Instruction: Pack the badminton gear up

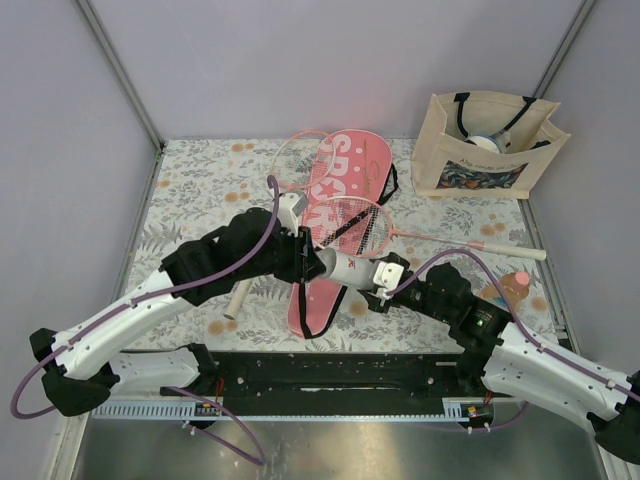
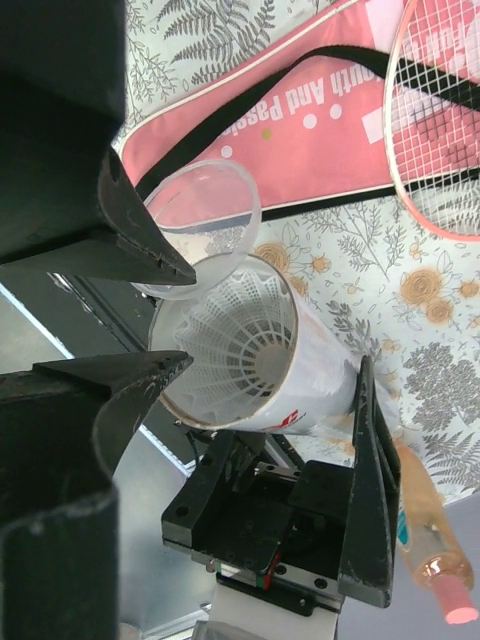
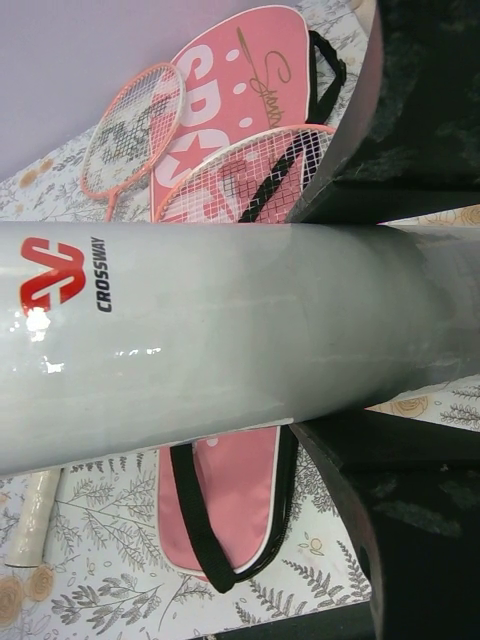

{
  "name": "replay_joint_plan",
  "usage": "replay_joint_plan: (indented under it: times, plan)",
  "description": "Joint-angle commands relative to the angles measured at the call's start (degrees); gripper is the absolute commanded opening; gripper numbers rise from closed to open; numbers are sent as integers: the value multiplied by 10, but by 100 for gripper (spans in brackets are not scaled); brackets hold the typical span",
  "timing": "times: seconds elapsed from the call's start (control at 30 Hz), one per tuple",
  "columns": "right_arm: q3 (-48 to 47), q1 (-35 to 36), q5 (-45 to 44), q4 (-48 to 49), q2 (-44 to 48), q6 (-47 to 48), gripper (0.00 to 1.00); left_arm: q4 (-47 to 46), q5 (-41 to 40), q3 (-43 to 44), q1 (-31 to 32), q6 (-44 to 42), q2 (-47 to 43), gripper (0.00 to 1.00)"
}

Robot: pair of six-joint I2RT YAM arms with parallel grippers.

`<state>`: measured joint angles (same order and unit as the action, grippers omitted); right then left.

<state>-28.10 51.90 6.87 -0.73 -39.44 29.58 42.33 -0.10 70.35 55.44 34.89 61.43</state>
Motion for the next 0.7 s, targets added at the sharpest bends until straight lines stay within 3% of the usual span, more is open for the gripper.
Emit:
replay_joint_plan:
  times: [0.0,0.33,0.53,0.6,0.67]
  plan:
    - [-6,-1,-8,59,14,-31,64,-8,-28,4,-6,-7,-4,36]
    - [-2,-1,-3,69,19,-41,63,-16,-28,-21,-8,-2,-1,37]
    - [-1,-1,0,70,19,-44,63,-55,16,-47,-8,4,-3,3]
    - [-2,-1,-9,66,22,-44,63,-43,4,-46,-9,6,-5,2]
    - [-5,-1,-33,60,23,-50,63,-12,-46,-40,-12,5,-6,9]
